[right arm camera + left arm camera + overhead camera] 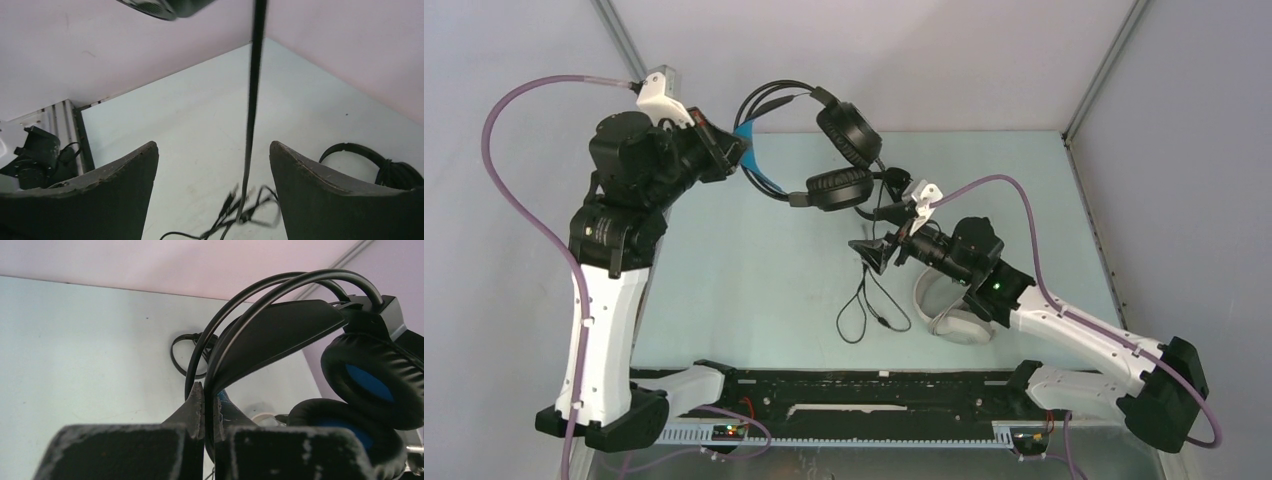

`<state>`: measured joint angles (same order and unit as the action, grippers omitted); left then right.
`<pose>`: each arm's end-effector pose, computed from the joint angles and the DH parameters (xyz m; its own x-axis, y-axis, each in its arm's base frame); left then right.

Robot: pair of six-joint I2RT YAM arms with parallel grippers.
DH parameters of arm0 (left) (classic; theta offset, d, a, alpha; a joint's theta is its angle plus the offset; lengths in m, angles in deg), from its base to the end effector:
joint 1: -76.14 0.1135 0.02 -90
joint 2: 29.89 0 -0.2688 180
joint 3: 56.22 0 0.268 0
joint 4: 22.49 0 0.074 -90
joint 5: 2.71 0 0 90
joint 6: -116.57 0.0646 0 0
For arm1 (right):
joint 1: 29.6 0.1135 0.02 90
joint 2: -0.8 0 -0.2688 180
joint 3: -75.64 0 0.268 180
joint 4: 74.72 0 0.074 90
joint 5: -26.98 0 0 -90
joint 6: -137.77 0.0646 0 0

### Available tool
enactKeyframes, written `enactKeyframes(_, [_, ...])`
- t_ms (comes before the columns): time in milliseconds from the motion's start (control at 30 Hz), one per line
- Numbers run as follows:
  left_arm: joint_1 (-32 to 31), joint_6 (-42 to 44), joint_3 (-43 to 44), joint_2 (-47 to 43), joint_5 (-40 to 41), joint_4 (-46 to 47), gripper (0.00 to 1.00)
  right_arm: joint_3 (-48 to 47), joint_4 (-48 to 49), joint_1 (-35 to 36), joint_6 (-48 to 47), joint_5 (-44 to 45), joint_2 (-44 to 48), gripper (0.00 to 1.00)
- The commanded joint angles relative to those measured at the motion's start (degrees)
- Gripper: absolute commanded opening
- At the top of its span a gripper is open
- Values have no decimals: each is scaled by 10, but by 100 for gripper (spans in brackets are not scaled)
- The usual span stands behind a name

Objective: Wrap the headphones
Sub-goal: Wrap the headphones cable around the headphones.

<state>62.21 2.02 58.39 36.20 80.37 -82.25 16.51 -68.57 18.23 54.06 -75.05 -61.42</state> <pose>0.2156 -0.0615 0.5331 -0.3190 -0.3458 -0.8824 0.2431 0.8700 -0.4289 0.1910 0.2309 0.3442 -0.0591 0.0944 -0.9938 -0.8633 0.4950 0.0983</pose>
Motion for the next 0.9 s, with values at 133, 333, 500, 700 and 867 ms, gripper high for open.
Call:
enactKeyframes(133, [26,-76,32,-14,-71,52,0,10,86,13,-57,42,17,82])
enactKeyframes(333, [53,-75,51,0,-77,55,0,10,55,14,-46,43,65,81])
enactKeyframes(500, [63,-60,56,7,-74,50,0,10,26,14,-54,31,102,82])
enactKeyframes(700, [64,-63,48,3,-85,60,0,10,26,13,-76,35,87,87])
enactKeyframes(867, [64,-82,35,-1,-123,78,0,11,31,8,-84,47,50,87])
